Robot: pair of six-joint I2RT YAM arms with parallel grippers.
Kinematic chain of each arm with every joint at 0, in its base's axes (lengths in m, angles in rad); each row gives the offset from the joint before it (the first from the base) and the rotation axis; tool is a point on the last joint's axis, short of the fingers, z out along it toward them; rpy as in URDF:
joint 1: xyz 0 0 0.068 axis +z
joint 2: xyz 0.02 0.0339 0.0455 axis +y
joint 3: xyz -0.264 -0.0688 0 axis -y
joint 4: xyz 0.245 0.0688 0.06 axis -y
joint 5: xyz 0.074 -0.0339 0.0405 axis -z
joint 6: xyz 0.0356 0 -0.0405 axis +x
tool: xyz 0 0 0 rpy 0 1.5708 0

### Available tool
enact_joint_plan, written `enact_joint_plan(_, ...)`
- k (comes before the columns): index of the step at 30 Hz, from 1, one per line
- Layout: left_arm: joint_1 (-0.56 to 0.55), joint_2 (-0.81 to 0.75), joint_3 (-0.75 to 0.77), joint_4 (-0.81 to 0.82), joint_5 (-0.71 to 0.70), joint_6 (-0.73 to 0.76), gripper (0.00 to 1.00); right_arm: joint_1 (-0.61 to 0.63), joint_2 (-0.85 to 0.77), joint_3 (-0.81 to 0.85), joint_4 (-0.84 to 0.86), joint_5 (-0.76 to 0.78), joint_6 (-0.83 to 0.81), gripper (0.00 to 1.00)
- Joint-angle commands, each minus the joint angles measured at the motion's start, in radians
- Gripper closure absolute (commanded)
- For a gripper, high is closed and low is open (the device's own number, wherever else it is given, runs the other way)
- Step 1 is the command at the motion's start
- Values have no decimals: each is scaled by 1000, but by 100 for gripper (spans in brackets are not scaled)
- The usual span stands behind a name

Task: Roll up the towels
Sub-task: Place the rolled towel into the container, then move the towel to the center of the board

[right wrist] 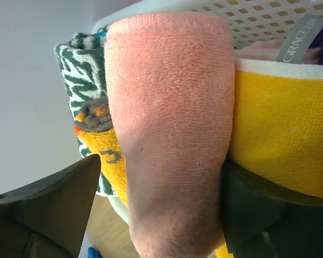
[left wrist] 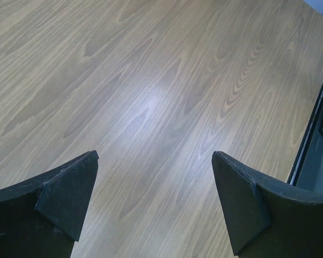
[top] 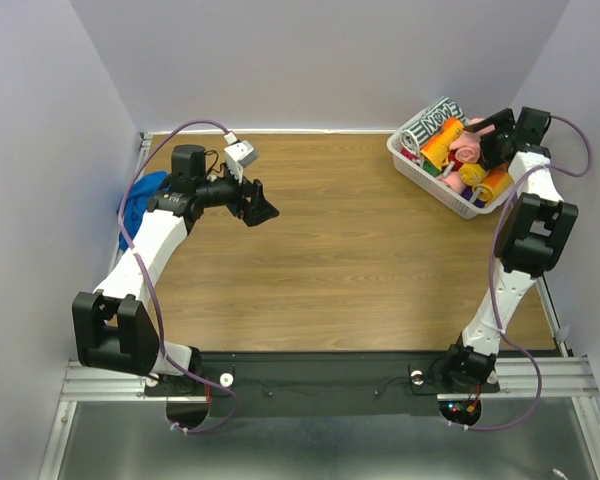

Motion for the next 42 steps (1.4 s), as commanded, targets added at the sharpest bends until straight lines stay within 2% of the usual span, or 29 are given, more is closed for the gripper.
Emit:
enact_joint_plan(1, -5, -14, -7, 43, 13, -5, 1, 9, -83, 12, 34, 55, -12, 11)
enact_joint_plan(8, -5, -30, -14, 47, -2, -2, 1, 9, -118, 35, 8, 122, -36, 4)
enact_joint_plan(13, -5, -35, -19, 47, -22, 1, 1, 9, -115, 107, -75, 181, -93, 4)
enact_joint_plan(21, -3, -38, -17, 50, -33, -16, 1, 9, -126, 93, -147, 208, -160, 0)
enact_joint_plan(25, 18, -49, 7, 53, -36, -52, 1, 9, -182, 110, -153, 242, -234, 0)
enact_joint_plan(31, 119, -83, 64, 25, -201, -103, 1, 8, -288, 113, -165, 309, -361, 0)
enact_joint_plan(34, 173, -58, 96, -15, -365, -102, 1, 6, -349, 96, -175, 225, -491, 0)
enact_joint_plan(35, 182, -37, 120, -88, -432, -83, 1, 6, -374, 88, -178, 189, -518, 0)
enact_joint_plan(37, 228, 35, 175, -154, -474, -47, 1, 8, -392, 73, -190, 59, -568, 0)
enact_joint_plan(40, 326, 126, 216, -238, -597, -31, 1, 24, -409, 58, -321, -161, -674, 0)
enact_joint_plan(42, 354, 172, 229, -274, -609, -7, 1, 70, -417, 42, -380, -187, -737, 0)
